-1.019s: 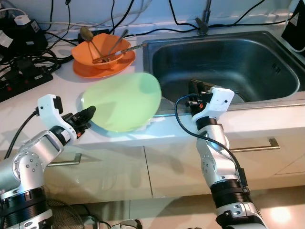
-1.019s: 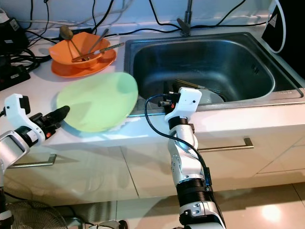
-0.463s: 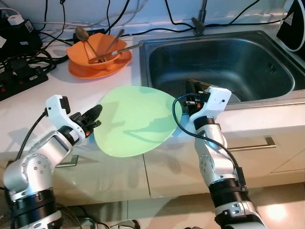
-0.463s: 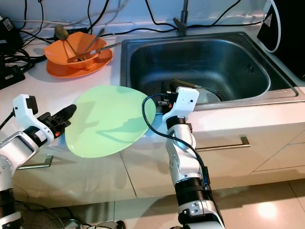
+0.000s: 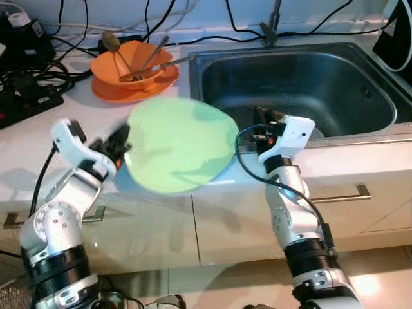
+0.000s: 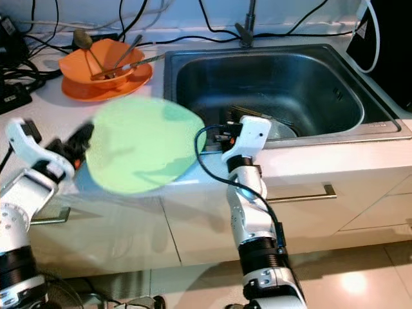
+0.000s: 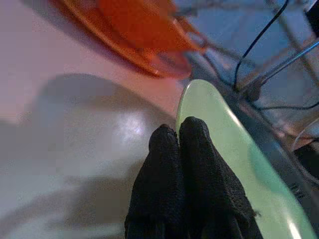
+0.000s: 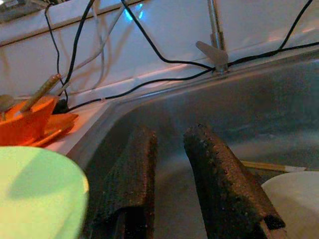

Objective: Kitchen organization

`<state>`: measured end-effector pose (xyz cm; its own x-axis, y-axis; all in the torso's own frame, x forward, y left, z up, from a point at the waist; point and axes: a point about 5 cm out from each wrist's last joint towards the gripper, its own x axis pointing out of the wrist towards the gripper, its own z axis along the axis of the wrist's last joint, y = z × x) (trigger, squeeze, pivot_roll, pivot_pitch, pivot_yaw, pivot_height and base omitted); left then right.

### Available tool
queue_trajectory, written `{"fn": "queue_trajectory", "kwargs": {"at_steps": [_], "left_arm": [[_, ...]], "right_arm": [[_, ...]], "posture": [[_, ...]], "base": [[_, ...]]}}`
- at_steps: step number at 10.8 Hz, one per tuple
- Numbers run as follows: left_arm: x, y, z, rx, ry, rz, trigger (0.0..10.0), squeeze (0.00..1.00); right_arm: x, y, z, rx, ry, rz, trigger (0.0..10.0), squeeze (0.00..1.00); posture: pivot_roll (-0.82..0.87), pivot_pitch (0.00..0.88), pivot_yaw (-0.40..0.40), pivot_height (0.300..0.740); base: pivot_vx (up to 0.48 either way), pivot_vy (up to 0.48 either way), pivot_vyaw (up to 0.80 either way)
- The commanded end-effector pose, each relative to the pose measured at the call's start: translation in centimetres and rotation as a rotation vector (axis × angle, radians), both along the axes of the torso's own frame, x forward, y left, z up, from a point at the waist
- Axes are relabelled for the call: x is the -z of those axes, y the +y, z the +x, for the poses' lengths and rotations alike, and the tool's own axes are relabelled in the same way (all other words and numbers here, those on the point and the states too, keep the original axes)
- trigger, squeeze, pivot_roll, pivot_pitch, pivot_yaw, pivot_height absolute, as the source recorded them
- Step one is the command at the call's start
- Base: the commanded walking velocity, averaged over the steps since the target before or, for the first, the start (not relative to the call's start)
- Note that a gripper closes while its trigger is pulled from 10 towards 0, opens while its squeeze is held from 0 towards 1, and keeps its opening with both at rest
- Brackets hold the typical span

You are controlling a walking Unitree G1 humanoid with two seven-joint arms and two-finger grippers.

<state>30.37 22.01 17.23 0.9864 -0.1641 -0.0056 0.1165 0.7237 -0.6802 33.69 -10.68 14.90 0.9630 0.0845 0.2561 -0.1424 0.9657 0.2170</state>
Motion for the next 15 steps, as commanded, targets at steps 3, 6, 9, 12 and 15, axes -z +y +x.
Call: {"fn": "queue_trajectory", "kwargs": {"at_steps": [3, 6, 9, 12, 15], "left_arm": [[-0.5, -1.1, 0.4, 0.012, -0.039, -0.057, 10.0, 0.00], [-1.3, -1.7, 0.7, 0.007, -0.093, -0.119, 10.0, 0.00], [-2.3, -2.1, 1.2, 0.011, -0.155, -0.172, 10.0, 0.00], [-2.7, -2.6, 1.2, 0.012, -0.182, -0.226, 10.0, 0.00], [-3.0, -2.9, 1.4, 0.011, -0.196, -0.266, 10.0, 0.00]], "right_arm": [[0.2, -2.1, 0.5, 0.073, 0.025, 0.009, 10.0, 0.00], [-0.2, -3.1, 0.8, 0.106, 0.015, 0.014, 10.0, 0.00], [-0.5, -3.5, 0.9, 0.118, 0.009, 0.019, 10.0, 0.00], [-0.4, -3.9, 1.1, 0.134, 0.015, 0.023, 10.0, 0.00], [-0.4, -4.2, 1.1, 0.145, 0.020, 0.028, 10.0, 0.00]], "posture": [[0.12, 0.061, 0.053, 0.740], [0.12, 0.058, 0.049, 0.740], [0.11, 0.060, 0.045, 0.740], [0.11, 0.060, 0.042, 0.740], [0.11, 0.062, 0.042, 0.740]], "base": [[0.000, 0.000, 0.00], [0.000, 0.000, 0.00], [0.000, 0.000, 0.00], [0.000, 0.000, 0.00], [0.000, 0.000, 0.00]]}}
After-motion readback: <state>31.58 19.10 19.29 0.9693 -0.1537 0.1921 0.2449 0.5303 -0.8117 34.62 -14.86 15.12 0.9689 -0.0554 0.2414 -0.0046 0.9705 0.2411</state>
